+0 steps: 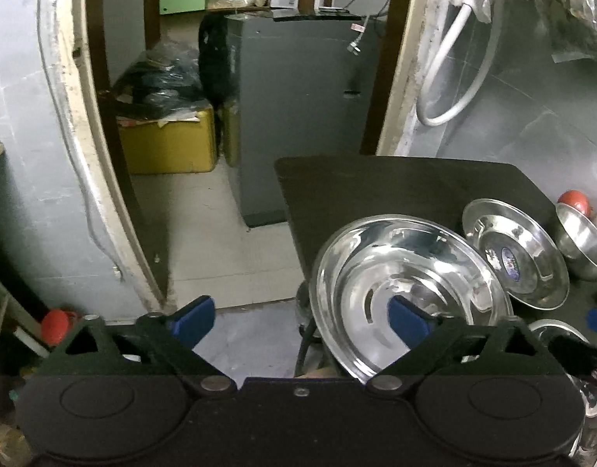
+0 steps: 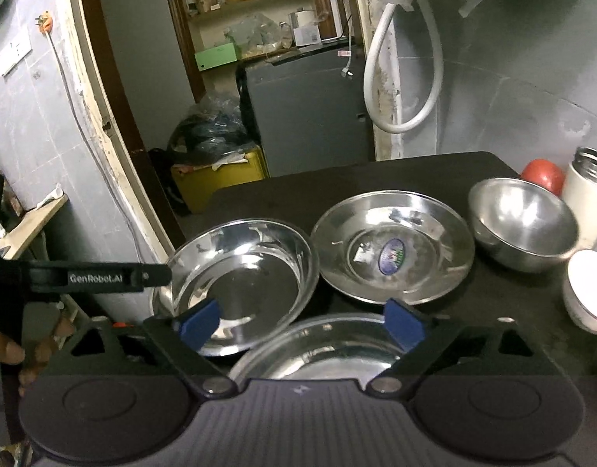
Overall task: Organize plates and bowls
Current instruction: 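Grasp the rim of the large steel plate with both grippers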
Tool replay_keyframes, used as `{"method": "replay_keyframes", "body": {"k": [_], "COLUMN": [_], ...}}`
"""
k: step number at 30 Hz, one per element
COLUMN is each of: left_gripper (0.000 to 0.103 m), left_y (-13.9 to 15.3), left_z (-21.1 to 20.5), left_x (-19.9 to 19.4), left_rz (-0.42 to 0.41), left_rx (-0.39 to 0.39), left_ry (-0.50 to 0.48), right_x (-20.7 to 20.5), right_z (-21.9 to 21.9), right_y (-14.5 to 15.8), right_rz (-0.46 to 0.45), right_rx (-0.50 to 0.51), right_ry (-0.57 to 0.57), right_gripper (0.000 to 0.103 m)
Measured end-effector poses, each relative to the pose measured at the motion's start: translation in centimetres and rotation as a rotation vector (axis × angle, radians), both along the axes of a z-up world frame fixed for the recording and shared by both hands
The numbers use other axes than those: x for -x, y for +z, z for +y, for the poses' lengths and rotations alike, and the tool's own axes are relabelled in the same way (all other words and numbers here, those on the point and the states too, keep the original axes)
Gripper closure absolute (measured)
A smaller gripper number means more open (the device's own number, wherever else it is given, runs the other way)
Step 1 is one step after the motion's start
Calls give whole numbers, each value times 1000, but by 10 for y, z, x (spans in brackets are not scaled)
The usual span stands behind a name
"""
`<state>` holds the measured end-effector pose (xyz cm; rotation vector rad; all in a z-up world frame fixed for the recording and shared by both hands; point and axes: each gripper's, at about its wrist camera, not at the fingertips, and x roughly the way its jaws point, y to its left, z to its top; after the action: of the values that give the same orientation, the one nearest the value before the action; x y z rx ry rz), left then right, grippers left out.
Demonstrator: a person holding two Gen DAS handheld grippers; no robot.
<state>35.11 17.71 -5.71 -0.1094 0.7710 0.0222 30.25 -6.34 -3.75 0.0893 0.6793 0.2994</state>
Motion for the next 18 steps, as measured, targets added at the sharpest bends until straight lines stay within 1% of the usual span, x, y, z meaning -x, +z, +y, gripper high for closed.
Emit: {"method": "replay_keyframes", "body": {"k": [1,3,5,7,9,10,11,15,18], "left_gripper": [10,16,18,23,31,32,36,56,62], "left_y": [-2,-4,-7,-8,-9,-9,-9,-12,-15], "left_z": [0,1,1,0,0,0,0,-1,0], "left_x": [-2,-3,-4,-6,-8,-9,-10,-15,-17], "left_rz": [4,8,13,16,21,22,25,46,59], "left_rx": [4,13,31,43,52,56,60,77,86], "left_ry": [-2,-4,-8,-7,-7,-5,-2,9,20], "right_x": [-4,-9,-14,-19,-24,-27,-29,-36,-41], "right_z": [2,6,9,12,15,17,18,22,25], "right_y": [-2,-4,-7,-11,-14,-15,-17,-22,-23], "right_rz": [4,11,19,33,50,53,57,82,96], "right_rx": [1,-1,0,8,11,12,13,18,28], "right_ry": [1,3,6,6,6,7,7,8,11], "right_gripper": [12,17,20,24,28,29,30,41,45]}}
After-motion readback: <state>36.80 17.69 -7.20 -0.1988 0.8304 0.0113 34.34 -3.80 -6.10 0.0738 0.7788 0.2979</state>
